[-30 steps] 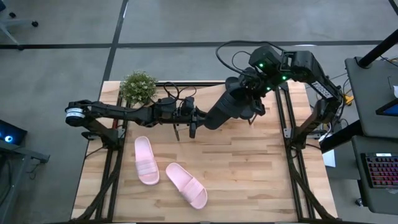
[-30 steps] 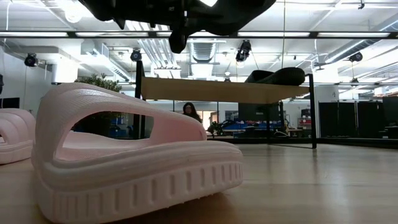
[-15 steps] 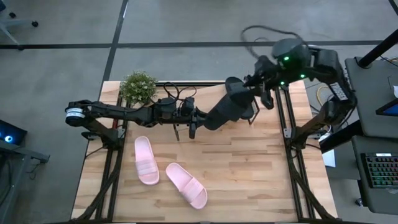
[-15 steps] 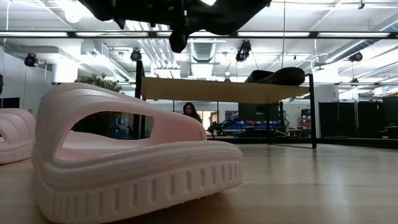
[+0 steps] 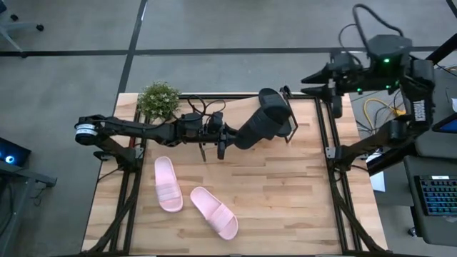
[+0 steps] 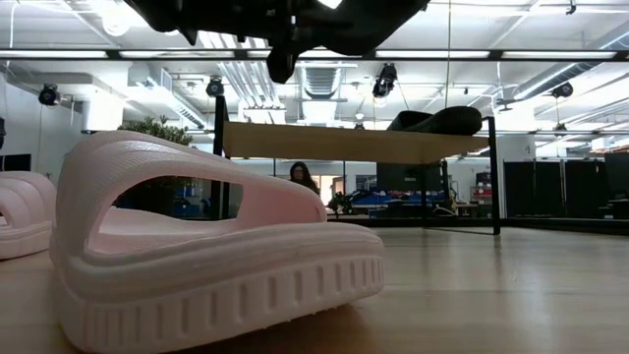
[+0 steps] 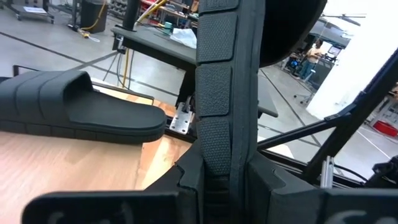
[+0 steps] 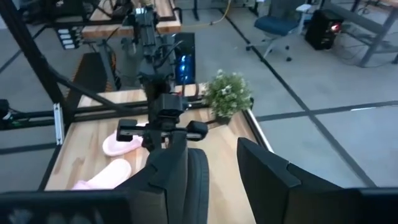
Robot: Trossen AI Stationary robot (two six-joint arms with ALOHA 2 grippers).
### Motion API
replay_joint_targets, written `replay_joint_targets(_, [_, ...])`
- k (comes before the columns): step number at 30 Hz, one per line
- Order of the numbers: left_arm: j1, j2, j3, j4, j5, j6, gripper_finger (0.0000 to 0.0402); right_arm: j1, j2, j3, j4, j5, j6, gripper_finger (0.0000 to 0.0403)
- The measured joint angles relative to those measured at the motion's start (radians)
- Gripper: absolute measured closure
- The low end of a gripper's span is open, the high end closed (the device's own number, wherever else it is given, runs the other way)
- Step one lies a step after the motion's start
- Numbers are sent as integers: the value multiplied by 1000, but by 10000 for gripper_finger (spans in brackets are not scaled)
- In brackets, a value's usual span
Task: Pick and place slides into the shelf
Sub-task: Put the black slipper on the shelf
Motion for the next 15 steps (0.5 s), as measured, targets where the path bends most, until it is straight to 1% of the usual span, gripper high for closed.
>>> replay_joint_targets(2, [0,0,0,0,-10,-12,358,0,-10,-2,-1,3,2,274])
replay_joint_targets(5, [2,0,0,7,-28,-74,358,0,-18,-12,-6,3,2,277])
replay_joint_targets(8, [2,0,0,53,-29,-131,358,0,-23,-30,-13,4,-15,282])
replay_joint_targets(11, [2,0,0,97,-35,-206,358,0,-25,-55,-15,3,-51,286])
replay_joint_targets(15, [2,0,0,161,-54,-342,359,0,-34,-92,-15,3,-96,290])
